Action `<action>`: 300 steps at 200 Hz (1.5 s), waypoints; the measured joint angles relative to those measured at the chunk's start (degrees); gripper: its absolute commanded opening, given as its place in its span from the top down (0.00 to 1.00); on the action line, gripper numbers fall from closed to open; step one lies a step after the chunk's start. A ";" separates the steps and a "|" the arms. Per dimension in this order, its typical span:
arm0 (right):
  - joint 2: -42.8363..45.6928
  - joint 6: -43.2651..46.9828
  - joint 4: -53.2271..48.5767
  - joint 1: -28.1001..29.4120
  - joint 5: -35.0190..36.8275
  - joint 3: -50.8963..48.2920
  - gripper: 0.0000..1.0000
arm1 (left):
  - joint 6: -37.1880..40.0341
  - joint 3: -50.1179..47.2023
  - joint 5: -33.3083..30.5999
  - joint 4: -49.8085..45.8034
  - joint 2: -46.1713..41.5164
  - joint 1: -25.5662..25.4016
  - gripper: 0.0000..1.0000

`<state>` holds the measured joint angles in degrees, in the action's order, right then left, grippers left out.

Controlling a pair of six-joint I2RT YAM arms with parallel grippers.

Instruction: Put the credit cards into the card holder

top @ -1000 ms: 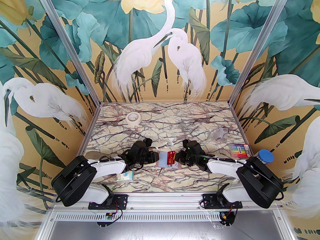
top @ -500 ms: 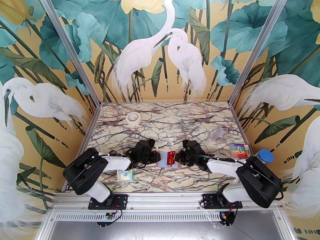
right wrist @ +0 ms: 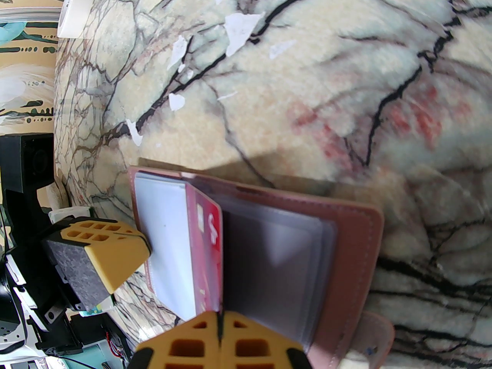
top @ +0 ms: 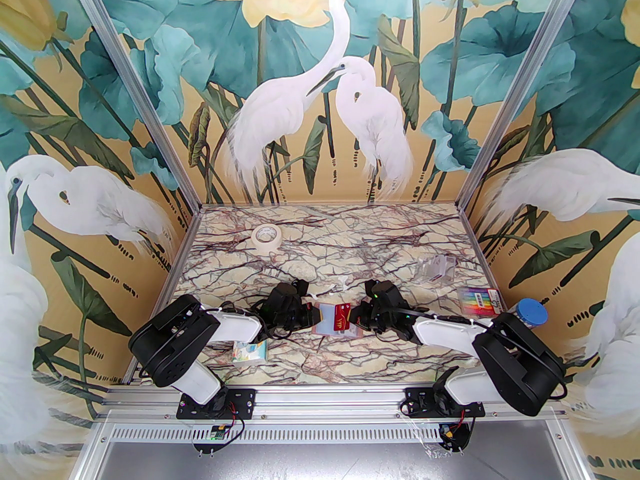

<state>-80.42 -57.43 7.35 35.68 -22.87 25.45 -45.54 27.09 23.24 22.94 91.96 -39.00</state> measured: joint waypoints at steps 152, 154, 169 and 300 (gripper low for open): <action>1.05 -1.14 -2.49 0.39 0.46 0.00 1.00 | 0.00 0.00 -0.59 0.00 0.00 -0.37 0.97; 1.05 -1.14 -2.49 0.39 0.46 0.02 1.00 | 0.00 0.00 -0.59 -0.02 0.00 -0.37 0.97; 1.05 -1.29 -2.64 0.50 0.61 0.02 1.00 | 0.02 0.00 -0.59 0.00 0.00 -0.37 0.97; 1.95 -1.29 -7.61 0.98 1.70 1.97 1.00 | 0.02 0.00 -0.59 0.00 0.00 -0.37 0.98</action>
<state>-78.48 -58.72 -0.25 36.67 -21.17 27.42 -45.52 27.09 22.65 22.94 91.96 -39.38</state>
